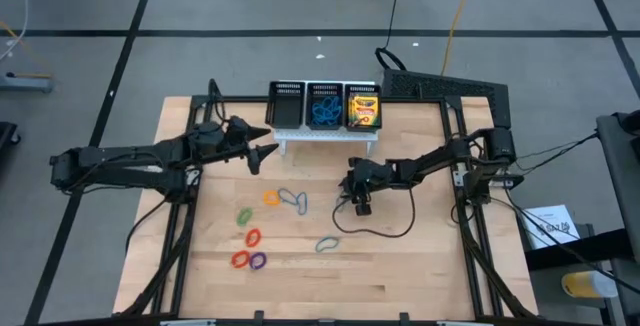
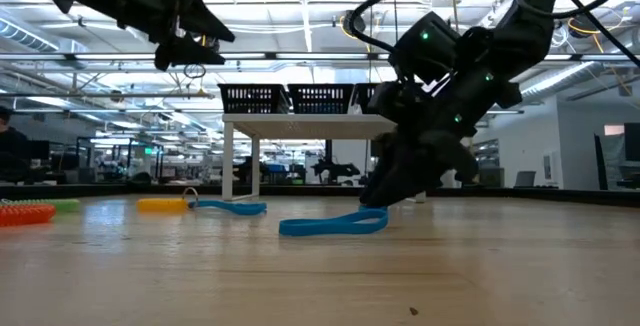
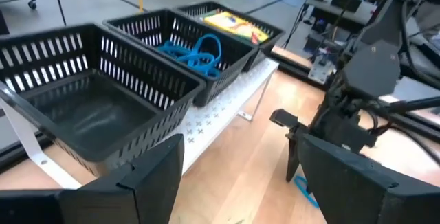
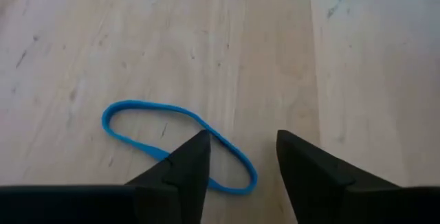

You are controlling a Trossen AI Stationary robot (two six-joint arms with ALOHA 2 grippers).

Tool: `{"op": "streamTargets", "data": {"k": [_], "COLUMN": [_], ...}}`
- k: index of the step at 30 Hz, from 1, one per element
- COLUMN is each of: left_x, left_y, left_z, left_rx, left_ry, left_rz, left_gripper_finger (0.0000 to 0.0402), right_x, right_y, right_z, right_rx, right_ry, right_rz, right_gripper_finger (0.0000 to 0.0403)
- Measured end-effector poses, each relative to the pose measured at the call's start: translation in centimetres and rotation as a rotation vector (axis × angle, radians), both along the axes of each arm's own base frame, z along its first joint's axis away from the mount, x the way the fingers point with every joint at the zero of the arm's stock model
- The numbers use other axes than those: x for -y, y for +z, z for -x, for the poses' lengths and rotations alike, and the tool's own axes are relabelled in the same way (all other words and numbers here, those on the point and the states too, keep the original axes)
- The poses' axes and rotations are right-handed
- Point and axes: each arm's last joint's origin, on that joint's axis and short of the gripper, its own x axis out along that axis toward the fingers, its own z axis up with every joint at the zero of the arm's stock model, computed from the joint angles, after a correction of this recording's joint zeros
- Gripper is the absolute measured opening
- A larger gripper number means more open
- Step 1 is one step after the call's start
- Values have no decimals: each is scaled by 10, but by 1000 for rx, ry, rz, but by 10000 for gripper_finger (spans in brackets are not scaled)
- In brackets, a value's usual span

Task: Pick & Place Office Desk Supplies
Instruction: Put the blue rubber band into the middle black bin

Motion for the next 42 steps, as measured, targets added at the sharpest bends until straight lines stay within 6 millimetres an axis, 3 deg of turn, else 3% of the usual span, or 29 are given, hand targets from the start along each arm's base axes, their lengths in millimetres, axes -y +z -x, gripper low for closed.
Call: {"op": "streamTargets", "data": {"k": [6, 12, 20, 42], "left_x": [-1, -1, -1, -1], "left_y": [-1, 1, 2, 2], "left_z": [-6, -6, -6, -6], "left_rx": [13, 37, 40, 41], "left_ry": [0, 0, -1, -1], "left_rz": [-3, -9, -11, -11], "left_gripper_finger": [294, 294, 294, 294], "right_x": [5, 3, 1, -6], "right_y": [-4, -6, 0, 79], "right_z": [5, 7, 5, 8], "right_rx": [-59, -94, -40, 333], "right_ry": [33, 73, 97, 210], "right_rz": [-106, -78, -57, 61], "right_gripper_finger": [98, 10, 1, 0]}}
